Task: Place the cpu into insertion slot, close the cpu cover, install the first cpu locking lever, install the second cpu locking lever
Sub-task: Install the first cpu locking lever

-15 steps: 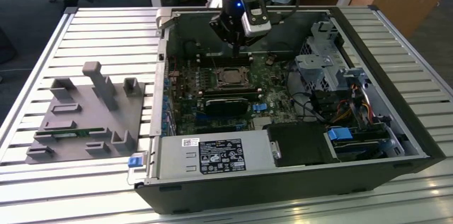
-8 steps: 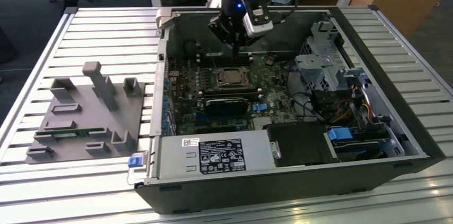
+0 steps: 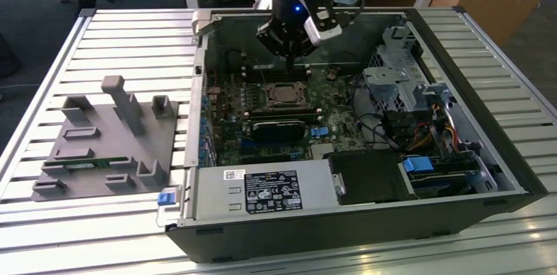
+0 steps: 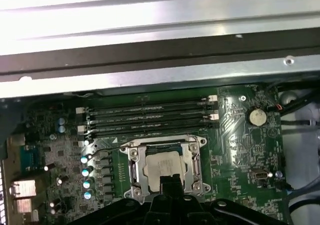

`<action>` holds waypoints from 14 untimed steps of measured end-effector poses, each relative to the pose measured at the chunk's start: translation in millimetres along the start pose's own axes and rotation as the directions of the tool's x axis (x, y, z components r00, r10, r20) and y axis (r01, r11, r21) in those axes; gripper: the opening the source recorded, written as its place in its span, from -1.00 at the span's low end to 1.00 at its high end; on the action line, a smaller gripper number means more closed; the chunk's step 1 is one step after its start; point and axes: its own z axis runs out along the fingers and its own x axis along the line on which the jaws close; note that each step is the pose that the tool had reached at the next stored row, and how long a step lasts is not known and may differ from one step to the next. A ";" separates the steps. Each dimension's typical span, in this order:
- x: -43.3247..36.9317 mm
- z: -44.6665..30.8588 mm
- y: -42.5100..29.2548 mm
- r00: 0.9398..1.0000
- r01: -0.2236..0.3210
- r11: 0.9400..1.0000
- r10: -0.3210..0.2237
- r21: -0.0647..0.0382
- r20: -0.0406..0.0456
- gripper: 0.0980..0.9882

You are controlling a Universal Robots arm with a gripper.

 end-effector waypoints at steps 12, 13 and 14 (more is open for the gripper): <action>15.6 4.3 -1.6 0.995 0.104 0.995 -0.104 -0.008 -0.001 -0.98; 19.1 4.3 -2.0 0.995 0.104 0.995 -0.104 -0.008 -0.001 -0.98; 22.8 4.3 -2.3 0.995 0.104 0.995 -0.104 -0.009 -0.001 -0.98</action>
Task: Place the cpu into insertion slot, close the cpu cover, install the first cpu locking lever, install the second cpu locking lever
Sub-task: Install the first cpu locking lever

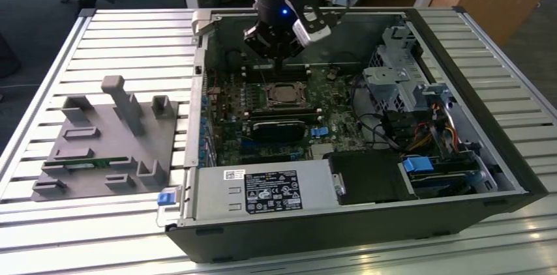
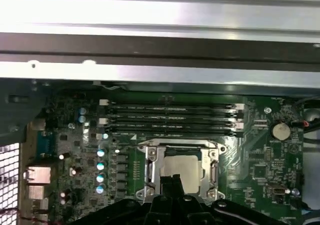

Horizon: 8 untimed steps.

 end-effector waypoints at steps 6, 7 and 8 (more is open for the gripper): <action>17.5 0.5 0.1 1.000 0.000 1.000 0.000 0.000 0.001 -0.98; 19.7 0.6 0.2 1.000 0.000 1.000 0.000 0.000 0.001 -0.98; 22.7 0.7 0.2 1.000 0.000 1.000 0.000 0.000 0.002 -0.98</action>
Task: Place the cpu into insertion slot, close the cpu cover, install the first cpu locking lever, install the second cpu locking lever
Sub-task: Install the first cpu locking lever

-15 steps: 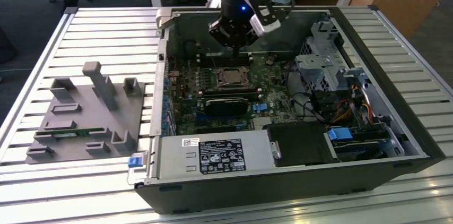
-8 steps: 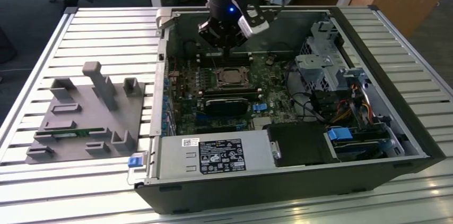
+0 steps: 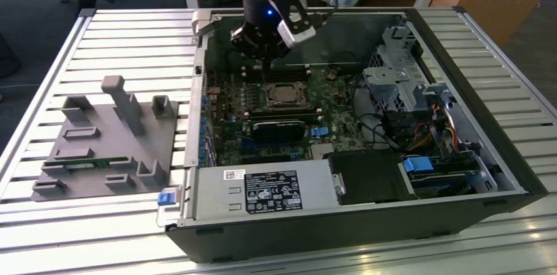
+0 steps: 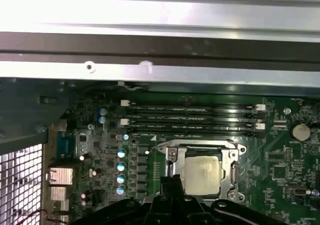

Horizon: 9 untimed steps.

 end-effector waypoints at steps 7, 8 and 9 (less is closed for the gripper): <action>19.5 1.4 0.6 1.000 0.000 1.000 0.000 0.000 0.002 -0.98; 21.1 1.8 0.8 1.000 0.000 1.000 0.000 0.000 0.002 -0.98; 22.3 2.2 1.3 1.000 0.000 1.000 0.000 0.000 0.002 -0.98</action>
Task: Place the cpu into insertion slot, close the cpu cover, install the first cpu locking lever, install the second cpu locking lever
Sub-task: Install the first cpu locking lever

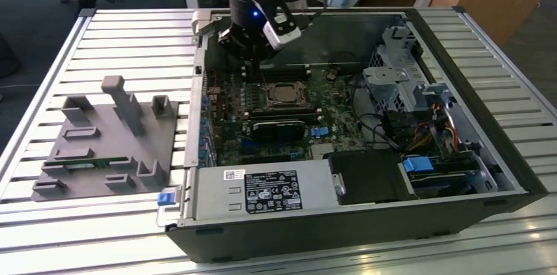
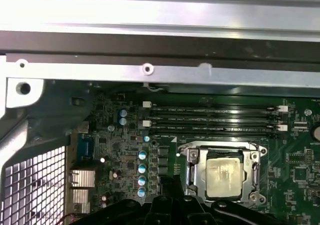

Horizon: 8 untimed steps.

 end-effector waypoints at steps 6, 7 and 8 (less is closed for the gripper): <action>3.1 3.2 8.6 1.000 0.001 1.000 -0.001 0.000 0.000 -0.98; 3.4 3.8 10.5 1.000 0.001 1.000 -0.001 0.000 0.000 -0.98; 3.6 4.3 12.3 1.000 0.001 1.000 -0.001 0.000 0.000 -0.98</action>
